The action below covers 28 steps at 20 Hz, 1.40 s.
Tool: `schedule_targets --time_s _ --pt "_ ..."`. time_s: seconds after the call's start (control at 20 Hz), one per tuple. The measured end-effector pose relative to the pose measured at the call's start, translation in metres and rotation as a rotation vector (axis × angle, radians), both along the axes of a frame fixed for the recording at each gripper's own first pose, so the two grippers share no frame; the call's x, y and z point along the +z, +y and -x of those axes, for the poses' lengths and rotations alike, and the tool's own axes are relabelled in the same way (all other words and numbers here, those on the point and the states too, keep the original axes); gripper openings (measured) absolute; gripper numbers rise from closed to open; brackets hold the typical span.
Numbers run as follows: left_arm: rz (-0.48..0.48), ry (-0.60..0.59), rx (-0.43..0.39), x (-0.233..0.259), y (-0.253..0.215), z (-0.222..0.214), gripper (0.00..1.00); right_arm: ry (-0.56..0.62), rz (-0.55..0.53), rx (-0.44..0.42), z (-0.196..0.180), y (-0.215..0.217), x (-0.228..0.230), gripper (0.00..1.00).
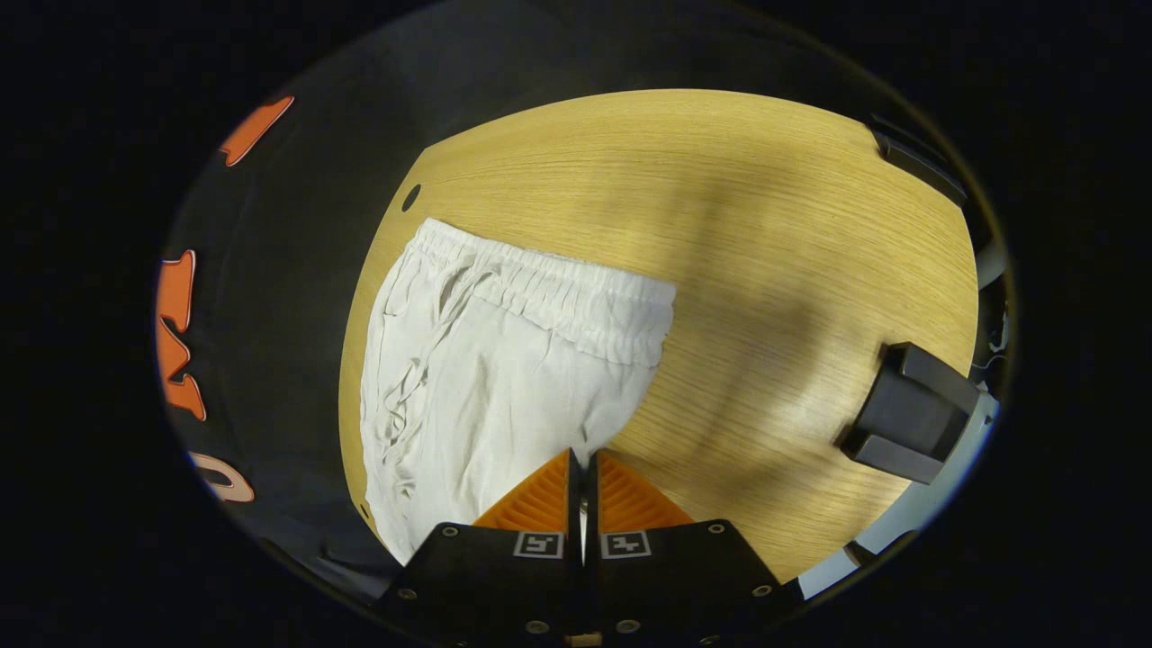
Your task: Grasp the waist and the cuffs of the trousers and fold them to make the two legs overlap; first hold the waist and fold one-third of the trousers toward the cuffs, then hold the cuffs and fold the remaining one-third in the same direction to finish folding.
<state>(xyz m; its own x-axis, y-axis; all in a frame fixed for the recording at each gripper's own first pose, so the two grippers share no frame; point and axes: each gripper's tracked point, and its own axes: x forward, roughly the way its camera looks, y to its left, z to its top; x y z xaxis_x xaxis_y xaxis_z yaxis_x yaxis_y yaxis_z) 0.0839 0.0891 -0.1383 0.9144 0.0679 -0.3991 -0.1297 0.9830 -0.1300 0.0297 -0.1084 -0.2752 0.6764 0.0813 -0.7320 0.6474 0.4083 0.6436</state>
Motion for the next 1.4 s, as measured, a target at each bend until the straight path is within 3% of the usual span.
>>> schedule_targets --time_s 0.3,0.45,0.65,0.7,0.75,1.05,1.1,1.4 --pt "0.352 0.211 0.213 -0.072 0.030 0.024 1.00 0.009 -0.009 0.005 0.000 0.000 -0.001 0.01" --pt "0.483 0.298 0.333 -0.115 0.048 0.039 1.00 0.011 -0.011 0.004 -0.001 0.000 -0.001 0.01" --pt "0.604 0.424 0.450 -0.128 0.047 0.061 1.00 0.010 -0.019 0.002 0.000 0.000 -0.001 0.01" --pt "0.621 0.452 0.467 -0.135 0.044 0.064 1.00 0.009 -0.014 0.010 -0.001 0.000 -0.001 0.05" --pt "0.634 0.470 0.477 -0.135 0.045 0.065 1.00 0.008 -0.004 0.019 -0.001 0.000 -0.001 0.01" --pt "0.674 0.536 0.533 -0.141 0.044 0.074 1.00 0.011 -0.012 0.008 -0.001 0.000 -0.002 0.05" --pt "0.690 0.545 0.541 -0.142 0.042 0.075 1.00 0.010 -0.018 0.004 -0.001 0.000 -0.002 0.01" --pt "0.744 0.548 0.553 -0.155 0.043 0.068 1.00 0.015 -0.033 -0.005 -0.001 -0.001 -0.002 0.01"
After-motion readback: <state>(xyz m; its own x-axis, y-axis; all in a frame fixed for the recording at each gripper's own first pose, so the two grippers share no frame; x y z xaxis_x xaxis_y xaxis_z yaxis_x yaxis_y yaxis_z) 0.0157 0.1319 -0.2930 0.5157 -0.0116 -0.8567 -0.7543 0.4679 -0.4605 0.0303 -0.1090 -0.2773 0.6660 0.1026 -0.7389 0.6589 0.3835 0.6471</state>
